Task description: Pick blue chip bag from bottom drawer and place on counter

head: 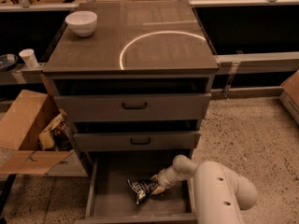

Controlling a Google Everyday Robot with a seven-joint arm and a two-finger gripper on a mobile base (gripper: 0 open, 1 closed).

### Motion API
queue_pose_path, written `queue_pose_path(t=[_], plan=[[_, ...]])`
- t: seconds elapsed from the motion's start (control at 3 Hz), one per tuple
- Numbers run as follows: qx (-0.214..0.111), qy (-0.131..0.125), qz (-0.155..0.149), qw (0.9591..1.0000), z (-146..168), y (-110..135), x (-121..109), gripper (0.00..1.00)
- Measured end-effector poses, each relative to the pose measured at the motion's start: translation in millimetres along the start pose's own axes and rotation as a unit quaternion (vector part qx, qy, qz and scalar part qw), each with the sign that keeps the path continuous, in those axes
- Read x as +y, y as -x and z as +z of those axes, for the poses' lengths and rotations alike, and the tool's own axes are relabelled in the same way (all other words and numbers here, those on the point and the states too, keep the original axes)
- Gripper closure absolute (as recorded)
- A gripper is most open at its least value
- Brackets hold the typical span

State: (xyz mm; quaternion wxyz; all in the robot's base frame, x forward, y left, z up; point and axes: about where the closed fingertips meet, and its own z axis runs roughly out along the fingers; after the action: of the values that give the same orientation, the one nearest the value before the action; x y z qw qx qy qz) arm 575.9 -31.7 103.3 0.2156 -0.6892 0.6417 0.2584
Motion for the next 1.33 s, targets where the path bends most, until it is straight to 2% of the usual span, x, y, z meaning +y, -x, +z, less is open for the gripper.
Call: queue_pose_path(t=[0.33, 0.67, 1.0, 1.33], plan=[[-0.070, -0.018, -0.026, 0.9971, -39.0, 49.8, 6.7, 1.00], [-0.168, -0.048, -0.075, 0.9818, -100.7, 90.9, 37.3, 1.00], [-0.227, -0.083, -0.090, 0.9661, -169.8, 72.1, 60.8, 1.00], [-0.236, -0.075, -0.092, 0.9644, -173.7, 70.5, 71.8, 1.00]])
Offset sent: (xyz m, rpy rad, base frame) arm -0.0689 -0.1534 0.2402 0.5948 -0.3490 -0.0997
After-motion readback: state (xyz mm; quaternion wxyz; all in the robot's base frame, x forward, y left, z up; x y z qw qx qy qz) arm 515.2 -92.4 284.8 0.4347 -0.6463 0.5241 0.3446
